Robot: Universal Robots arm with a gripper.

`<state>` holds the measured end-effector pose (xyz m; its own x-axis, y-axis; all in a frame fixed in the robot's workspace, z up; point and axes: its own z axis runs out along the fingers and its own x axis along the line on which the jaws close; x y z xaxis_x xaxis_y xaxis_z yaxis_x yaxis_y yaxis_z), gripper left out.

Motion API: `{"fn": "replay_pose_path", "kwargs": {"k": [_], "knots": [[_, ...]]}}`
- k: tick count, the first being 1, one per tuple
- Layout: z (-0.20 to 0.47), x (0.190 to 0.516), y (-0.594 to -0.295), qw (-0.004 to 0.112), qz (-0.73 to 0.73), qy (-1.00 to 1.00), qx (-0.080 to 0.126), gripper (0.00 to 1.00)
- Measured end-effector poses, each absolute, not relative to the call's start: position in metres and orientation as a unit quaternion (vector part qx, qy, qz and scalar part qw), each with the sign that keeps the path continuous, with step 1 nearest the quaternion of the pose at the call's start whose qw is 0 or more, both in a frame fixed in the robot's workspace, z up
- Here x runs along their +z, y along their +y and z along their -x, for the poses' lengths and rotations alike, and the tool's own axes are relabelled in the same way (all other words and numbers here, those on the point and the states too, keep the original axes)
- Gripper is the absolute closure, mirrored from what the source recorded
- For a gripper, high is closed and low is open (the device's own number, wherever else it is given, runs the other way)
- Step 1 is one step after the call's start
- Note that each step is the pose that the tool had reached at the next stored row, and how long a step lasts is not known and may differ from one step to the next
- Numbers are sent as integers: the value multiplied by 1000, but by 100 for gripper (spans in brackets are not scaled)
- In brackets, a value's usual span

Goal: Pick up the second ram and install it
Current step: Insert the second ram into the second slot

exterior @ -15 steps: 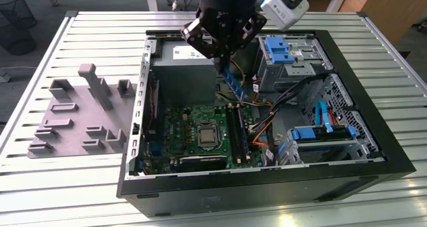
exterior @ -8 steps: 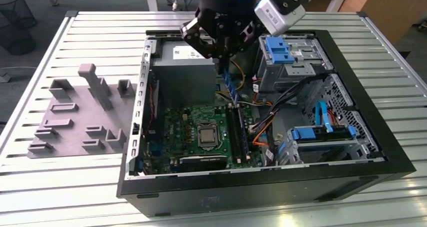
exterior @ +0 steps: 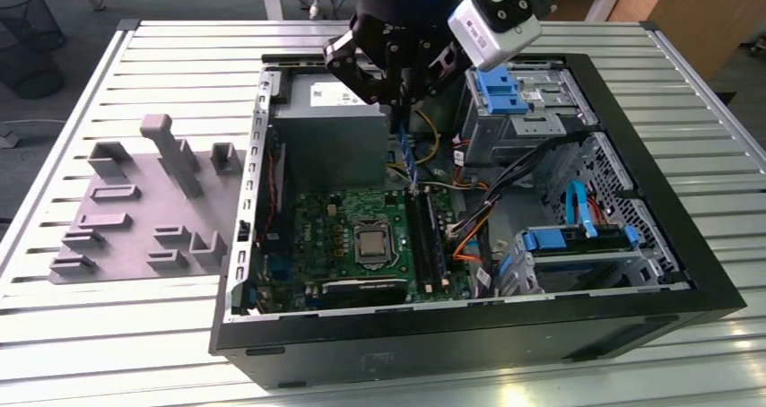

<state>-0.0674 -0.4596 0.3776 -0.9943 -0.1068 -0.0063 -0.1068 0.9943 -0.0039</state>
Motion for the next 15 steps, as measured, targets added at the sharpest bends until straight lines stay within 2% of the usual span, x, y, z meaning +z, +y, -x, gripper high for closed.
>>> {"fn": "replay_pose_path", "kwargs": {"k": [15], "knots": [[67,377,-460,3,50,999,-2,86]]}}
